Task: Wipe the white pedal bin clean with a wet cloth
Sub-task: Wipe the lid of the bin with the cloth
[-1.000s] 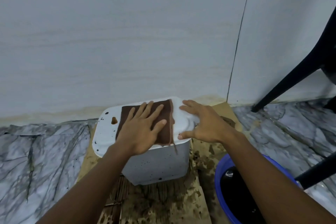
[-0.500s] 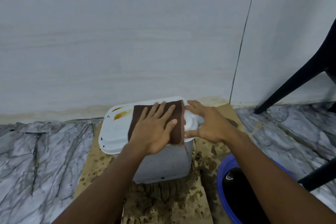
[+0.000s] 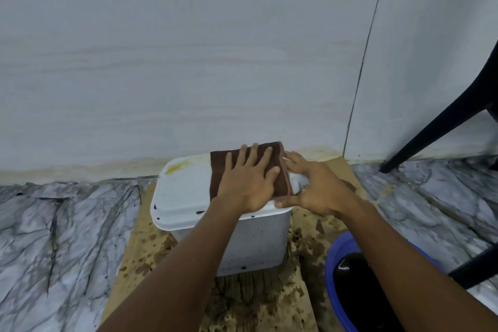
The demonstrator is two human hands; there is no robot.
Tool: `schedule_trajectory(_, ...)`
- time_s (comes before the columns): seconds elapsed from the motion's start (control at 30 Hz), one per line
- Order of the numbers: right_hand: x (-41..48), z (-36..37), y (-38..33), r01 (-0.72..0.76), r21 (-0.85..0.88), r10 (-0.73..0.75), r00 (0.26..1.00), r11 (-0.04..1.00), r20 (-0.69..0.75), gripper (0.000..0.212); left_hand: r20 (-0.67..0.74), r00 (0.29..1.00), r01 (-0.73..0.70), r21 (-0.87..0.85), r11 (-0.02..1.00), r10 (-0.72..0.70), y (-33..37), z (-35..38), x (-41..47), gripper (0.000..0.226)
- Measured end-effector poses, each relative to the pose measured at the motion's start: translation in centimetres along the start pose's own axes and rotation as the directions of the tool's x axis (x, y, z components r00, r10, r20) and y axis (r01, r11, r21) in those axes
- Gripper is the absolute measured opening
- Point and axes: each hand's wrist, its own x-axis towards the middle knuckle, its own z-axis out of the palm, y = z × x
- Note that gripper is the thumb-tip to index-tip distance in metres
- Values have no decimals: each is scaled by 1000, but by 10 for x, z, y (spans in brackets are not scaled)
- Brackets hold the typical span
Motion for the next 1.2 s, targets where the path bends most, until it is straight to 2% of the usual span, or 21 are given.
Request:
schedule_trajectory(0.1, -2, 0, -3, 18, -30, -19, 1000, 999, -3, 104, -39, 998, -47, -1, 999, 47, -16, 1, -29, 61)
schedule_trajectory(0.17, -3, -2, -5, -12, -68, 13, 1000, 998, 12, 105, -62, 997, -38, 12, 999, 38, -37, 1, -47, 61)
schedule_trajectory(0.33, -3, -2, -7, -15, -78, 16, 1000, 997, 15, 104, -51, 985, 166, 19, 986, -165, -94, -12, -51, 64)
schedule_trajectory(0.4, -2, -1, -5, -24, -72, 24, 1000, 997, 11, 104, -28, 971, 240, 12, 971, -239, -94, -14, -35, 65)
schedule_trajectory(0.47, -1, 0, -3, -24, -61, 23, 1000, 998, -3, 105, -19, 967, 254, 19, 967, -253, -76, -13, -16, 66)
schedule_trajectory(0.63, 1, 2, -2, -9, 3, 9, 999, 1000, -36, 104, 9, 999, 52, 6, 999, -52, -12, -5, -8, 65)
schedule_trajectory(0.77, 0, 3, -3, 6, -29, -7, 1000, 1000, -30, 102, -55, 997, -50, 20, 999, 51, -22, 3, -46, 64)
schedule_trajectory(0.87, -1, 1, -5, -21, -17, 21, 1000, 1000, -13, 105, -77, 997, 26, 30, 999, -23, -64, 0, -66, 66)
schedule_trajectory(0.97, 0, 2, -5, -17, -25, 17, 1000, 1000, 3, 105, -65, 976, 210, 26, 977, -208, -105, -9, -61, 69)
schedule_trajectory(1.07, 2, 5, -2, -25, -8, 25, 1000, 1000, -4, 105, -51, 941, 336, 34, 941, -334, -109, -17, -31, 68)
schedule_trajectory(1.13, 2, 6, 0, -33, 6, 33, 999, 999, -25, 107, -40, 942, 334, 27, 942, -333, -85, -17, -9, 68)
schedule_trajectory(1.2, 1, 7, 0, -30, 2, 31, 999, 1000, -39, 107, -21, 968, 249, 11, 968, -249, -53, -13, 1, 67)
